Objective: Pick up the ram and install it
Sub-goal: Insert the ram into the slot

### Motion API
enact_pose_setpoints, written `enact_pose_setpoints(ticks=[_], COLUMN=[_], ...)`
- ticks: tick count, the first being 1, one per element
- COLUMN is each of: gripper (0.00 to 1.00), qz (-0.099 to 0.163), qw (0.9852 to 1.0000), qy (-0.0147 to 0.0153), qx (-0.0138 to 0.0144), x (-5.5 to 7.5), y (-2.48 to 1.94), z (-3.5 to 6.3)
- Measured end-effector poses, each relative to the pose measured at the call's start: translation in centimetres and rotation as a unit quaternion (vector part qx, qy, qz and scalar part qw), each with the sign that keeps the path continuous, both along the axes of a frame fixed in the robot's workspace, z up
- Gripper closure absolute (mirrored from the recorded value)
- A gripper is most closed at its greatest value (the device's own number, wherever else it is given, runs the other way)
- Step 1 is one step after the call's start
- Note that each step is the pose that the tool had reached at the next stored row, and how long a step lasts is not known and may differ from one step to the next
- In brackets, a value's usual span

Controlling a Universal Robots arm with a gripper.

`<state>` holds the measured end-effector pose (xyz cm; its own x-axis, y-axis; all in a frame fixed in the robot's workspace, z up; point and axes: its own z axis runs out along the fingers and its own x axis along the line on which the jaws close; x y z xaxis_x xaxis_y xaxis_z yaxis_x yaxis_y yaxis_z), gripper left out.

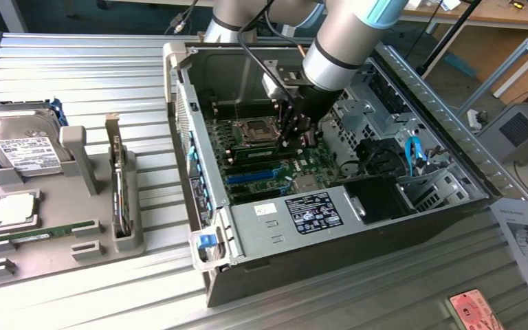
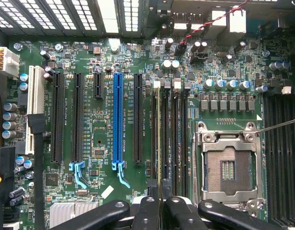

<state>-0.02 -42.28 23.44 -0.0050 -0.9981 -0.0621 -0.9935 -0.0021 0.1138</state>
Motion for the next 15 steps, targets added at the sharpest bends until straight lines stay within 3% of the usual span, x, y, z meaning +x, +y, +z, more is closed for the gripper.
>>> enact_pose_setpoints(ticks=[15], gripper=[0.88], qz=[-0.001], qw=[1.0], qy=[0.0], qx=[0.0], x=[0.0], y=[0.0], z=[0.19])
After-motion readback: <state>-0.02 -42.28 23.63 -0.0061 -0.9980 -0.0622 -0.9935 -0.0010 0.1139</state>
